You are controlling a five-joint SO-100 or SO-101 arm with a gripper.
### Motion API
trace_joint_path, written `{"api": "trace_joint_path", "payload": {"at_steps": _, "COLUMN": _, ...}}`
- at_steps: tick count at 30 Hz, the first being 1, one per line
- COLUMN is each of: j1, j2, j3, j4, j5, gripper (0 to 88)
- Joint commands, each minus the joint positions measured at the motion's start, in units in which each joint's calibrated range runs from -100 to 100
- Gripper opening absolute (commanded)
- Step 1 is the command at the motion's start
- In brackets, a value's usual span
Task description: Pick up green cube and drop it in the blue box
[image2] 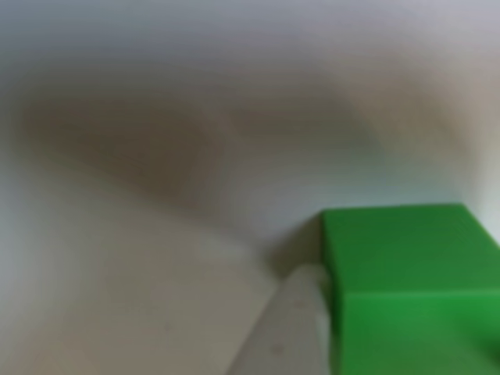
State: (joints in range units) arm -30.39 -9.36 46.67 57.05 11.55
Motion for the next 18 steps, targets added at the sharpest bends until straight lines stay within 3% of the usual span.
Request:
{"api": "trace_joint_path", "payload": {"at_steps": 1, "j1": -0.06, "j2": -0.93, "j3": -0.71, "j4": 0.06, "j5": 0.15, "gripper": 8.7}}
{"api": "trace_joint_path", "payload": {"at_steps": 6, "j1": 0.09, "j2": -0.93, "j3": -0.8, "j4": 0.06, "j5": -0.1, "gripper": 4.4}}
{"api": "trace_joint_path", "payload": {"at_steps": 18, "j1": 0.09, "j2": -3.6, "j3": -0.8, "j4": 0.14, "j5": -0.05, "gripper": 4.0}}
